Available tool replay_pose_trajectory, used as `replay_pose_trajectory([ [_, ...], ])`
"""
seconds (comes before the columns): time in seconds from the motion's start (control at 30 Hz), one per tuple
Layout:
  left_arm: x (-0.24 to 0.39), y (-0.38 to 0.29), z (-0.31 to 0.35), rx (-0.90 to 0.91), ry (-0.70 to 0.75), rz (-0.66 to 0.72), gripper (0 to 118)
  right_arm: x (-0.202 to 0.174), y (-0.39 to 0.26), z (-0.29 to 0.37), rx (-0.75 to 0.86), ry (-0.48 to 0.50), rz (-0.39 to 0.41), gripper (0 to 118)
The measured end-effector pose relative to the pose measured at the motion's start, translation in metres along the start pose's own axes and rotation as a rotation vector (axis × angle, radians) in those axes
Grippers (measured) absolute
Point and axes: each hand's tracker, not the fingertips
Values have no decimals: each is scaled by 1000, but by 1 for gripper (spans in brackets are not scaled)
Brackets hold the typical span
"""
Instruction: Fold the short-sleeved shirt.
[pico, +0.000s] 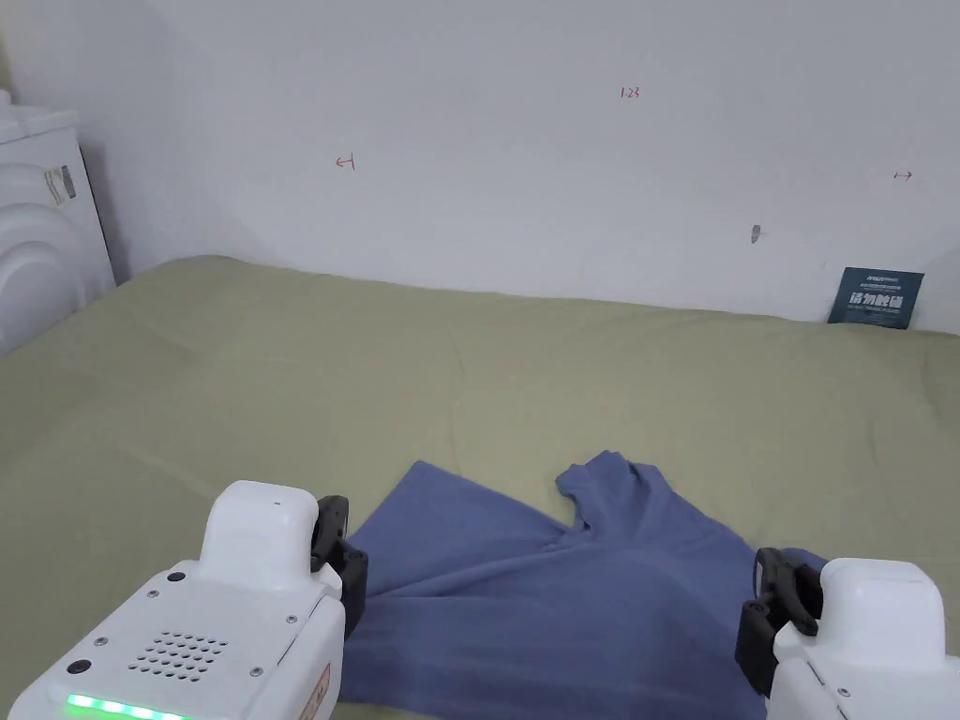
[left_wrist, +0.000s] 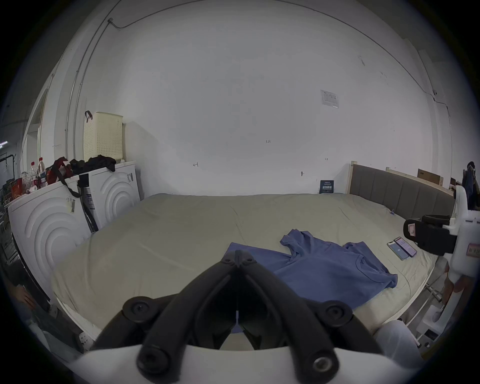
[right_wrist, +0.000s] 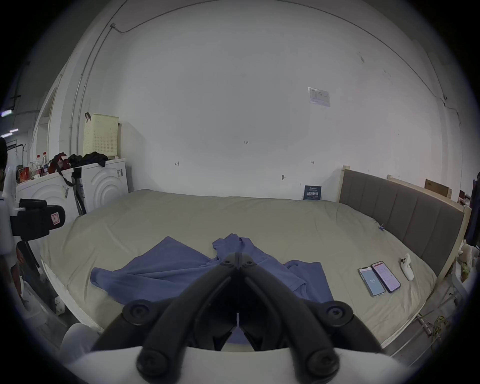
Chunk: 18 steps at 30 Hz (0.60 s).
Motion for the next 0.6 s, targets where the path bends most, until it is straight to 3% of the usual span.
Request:
replay_pose_trajectory([
  [0.3, -52, -1, -7, -115, 54, 67, 0, -15, -4, -7, 2, 24, -2, 2],
  [0.6, -158, -62, -77, -535, 114, 229, 0, -36, -33, -33, -131, 96, 55, 2],
])
